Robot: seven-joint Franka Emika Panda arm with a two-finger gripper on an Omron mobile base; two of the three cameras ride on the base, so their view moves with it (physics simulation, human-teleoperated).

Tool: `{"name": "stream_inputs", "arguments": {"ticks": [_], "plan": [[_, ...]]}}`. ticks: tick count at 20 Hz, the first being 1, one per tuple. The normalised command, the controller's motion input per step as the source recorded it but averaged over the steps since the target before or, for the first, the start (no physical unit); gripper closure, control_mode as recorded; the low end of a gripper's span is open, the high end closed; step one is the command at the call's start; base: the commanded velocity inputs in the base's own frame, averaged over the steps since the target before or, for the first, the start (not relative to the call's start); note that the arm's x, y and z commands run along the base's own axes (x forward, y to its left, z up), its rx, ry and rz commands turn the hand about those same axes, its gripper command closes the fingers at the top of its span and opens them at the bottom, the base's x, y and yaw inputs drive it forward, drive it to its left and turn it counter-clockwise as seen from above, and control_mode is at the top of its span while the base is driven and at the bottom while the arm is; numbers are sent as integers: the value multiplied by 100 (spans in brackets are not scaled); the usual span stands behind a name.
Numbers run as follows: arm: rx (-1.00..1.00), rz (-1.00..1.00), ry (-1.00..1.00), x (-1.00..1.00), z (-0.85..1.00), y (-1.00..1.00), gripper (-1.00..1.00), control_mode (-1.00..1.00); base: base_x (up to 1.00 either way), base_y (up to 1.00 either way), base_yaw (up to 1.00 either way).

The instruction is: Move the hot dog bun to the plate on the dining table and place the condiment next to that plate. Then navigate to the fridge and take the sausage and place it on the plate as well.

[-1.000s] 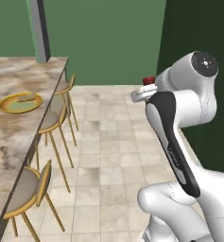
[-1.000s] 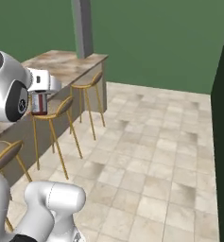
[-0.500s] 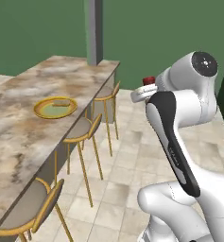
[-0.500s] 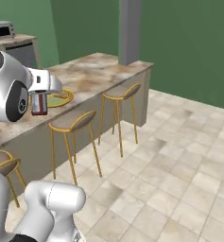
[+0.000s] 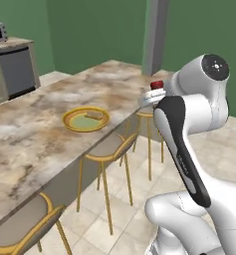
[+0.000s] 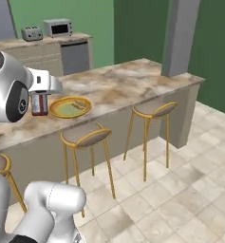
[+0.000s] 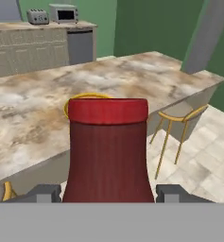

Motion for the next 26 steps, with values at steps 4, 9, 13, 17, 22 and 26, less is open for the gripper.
{"name": "stream_inputs", "arguments": {"ticks": [4, 9, 13, 17, 22, 26], "plan": [[0, 0, 0, 0, 0, 0, 100, 100, 52, -47, 56], [0, 0, 0, 0, 0, 0, 100, 100, 48, -40, 59], [0, 0, 0, 0, 0, 0, 100, 100, 67, -43, 54], [0, 0, 0, 0, 0, 0, 100, 100, 81, -30, 48], [0, 0, 0, 0, 0, 0, 100, 100, 91, -16, 32], [0, 0, 0, 0, 0, 0, 100, 100, 92, 0, 7]]}}
